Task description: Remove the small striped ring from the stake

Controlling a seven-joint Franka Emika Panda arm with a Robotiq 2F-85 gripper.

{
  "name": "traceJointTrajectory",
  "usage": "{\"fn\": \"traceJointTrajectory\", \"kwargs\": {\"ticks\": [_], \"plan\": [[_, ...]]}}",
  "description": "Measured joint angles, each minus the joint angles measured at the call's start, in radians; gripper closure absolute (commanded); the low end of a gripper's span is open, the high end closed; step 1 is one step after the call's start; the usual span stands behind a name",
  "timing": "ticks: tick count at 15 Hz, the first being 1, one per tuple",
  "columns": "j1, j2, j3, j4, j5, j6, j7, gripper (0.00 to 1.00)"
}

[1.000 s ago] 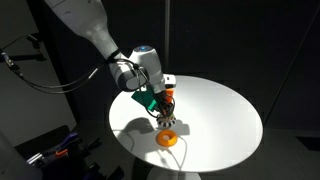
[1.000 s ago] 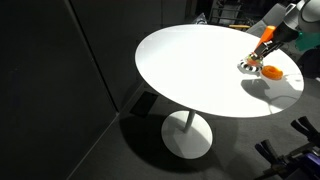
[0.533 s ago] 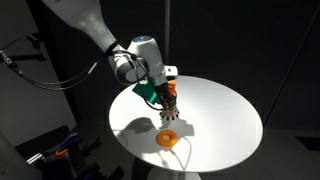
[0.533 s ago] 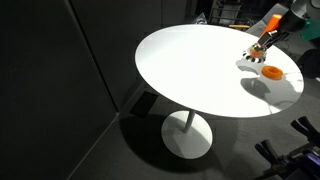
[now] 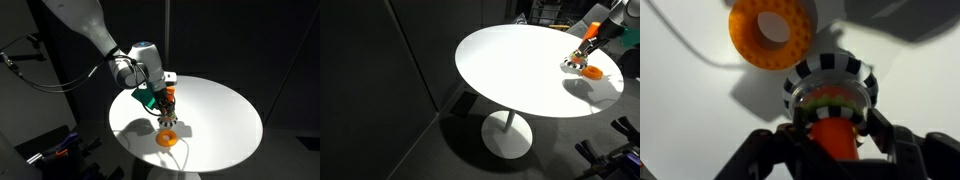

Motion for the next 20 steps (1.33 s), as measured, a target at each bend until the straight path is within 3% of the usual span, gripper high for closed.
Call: {"fn": "traceJointTrajectory", "kwargs": {"ticks": [7,8,9,11,20], "plan": [[0.014,0.033,-0.004,0.001,0.000,0.013,0.000,0.60],[0.015,0.033,-0.004,0.001,0.000,0.013,0.000,0.44],[0.015,0.034,-0.004,0.001,0.000,0.013,0.000,0.45],[0.016,0.034,-0.004,0.001,0.000,0.013,0.000,0.60],[0.033,0.014,-0.024,0.003,-0.029,-0.051,0.014,0.60]]}}
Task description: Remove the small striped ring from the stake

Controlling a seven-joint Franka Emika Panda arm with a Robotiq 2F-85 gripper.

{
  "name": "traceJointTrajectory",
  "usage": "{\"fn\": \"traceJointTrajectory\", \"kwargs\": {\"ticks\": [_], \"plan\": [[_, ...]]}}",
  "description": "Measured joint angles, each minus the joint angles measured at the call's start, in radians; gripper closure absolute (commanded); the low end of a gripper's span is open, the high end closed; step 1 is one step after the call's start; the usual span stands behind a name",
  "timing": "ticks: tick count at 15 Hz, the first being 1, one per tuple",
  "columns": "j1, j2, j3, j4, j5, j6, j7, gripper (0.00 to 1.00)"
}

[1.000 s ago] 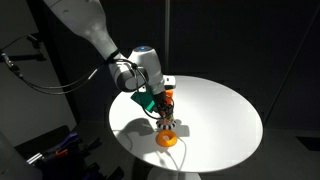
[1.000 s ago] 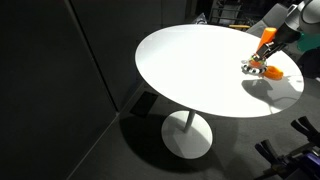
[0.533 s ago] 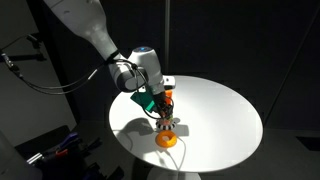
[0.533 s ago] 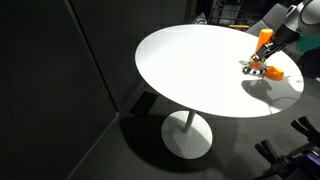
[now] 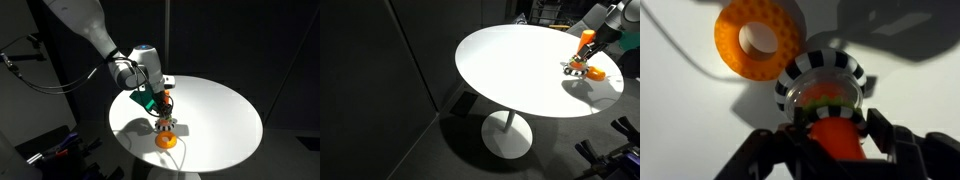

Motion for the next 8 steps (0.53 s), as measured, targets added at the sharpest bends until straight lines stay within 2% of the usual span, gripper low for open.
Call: {"fn": "traceJointTrajectory", "kwargs": {"ticks": [5,8], "plan": [[0.084,-0.034,-0.112,0.002,-0.147,0.017,0.121,0.60],[0.111,-0.049,-0.148,0.003,-0.193,0.016,0.162,0.60]]}}
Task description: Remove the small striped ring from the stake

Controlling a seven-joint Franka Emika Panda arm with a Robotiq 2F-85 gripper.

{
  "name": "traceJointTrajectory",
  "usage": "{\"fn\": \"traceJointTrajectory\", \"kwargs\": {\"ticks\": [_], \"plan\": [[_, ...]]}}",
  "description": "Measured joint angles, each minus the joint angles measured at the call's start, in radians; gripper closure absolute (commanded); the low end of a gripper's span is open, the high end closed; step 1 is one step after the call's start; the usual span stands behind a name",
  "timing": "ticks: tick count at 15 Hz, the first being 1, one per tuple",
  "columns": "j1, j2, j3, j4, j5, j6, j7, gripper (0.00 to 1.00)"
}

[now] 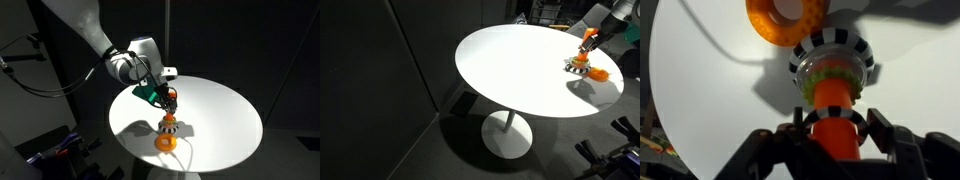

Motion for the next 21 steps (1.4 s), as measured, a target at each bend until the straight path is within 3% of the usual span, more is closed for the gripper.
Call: {"fn": "traceJointTrajectory", "kwargs": {"ticks": [8,21], "plan": [[-0.001,-0.047,0.017,0.043,0.002,-0.216,0.003,0.60],[-0.002,-0.214,0.029,0.060,0.017,-0.225,0.022,0.60]]}}
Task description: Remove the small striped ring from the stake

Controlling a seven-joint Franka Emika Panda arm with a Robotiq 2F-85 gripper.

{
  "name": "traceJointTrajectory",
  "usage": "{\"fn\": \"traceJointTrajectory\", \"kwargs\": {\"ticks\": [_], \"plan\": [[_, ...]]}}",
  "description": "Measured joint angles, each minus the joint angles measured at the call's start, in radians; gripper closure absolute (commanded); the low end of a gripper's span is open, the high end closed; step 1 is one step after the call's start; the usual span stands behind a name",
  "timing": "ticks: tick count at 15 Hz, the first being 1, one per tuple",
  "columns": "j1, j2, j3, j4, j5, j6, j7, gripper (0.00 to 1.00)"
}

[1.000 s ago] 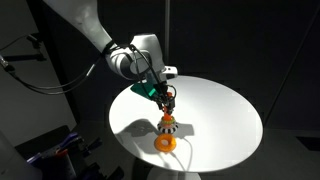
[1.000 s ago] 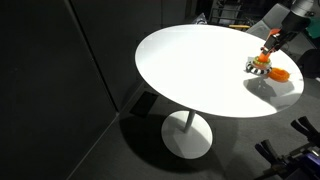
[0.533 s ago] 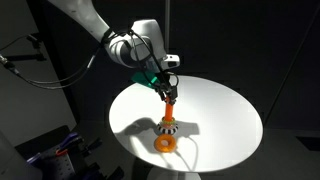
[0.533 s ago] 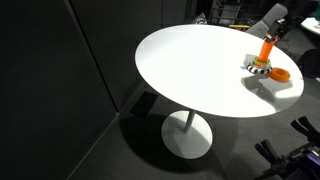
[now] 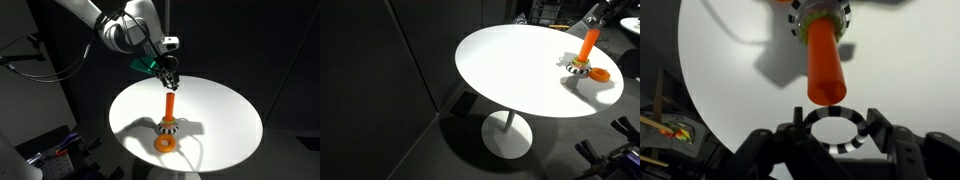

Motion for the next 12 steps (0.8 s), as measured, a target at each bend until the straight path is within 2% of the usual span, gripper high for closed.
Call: {"fn": "traceJointTrajectory", "kwargs": {"ticks": [4,5,6,7,8,12], "plan": [[0.001,-0.014,0.029,0.000,0.013,0.001,0.014,0.60],[0.001,-0.014,0.037,0.000,0.013,0.001,0.024,0.23],[0.002,-0.012,0.044,0.000,0.012,0.002,0.036,0.08],[0.002,-0.007,0.051,0.000,0.009,0.002,0.048,0.03],[0.002,-0.002,0.056,-0.001,0.004,0.001,0.063,0.00],[0.002,0.017,0.060,0.000,-0.003,-0.003,0.086,0.00]]}}
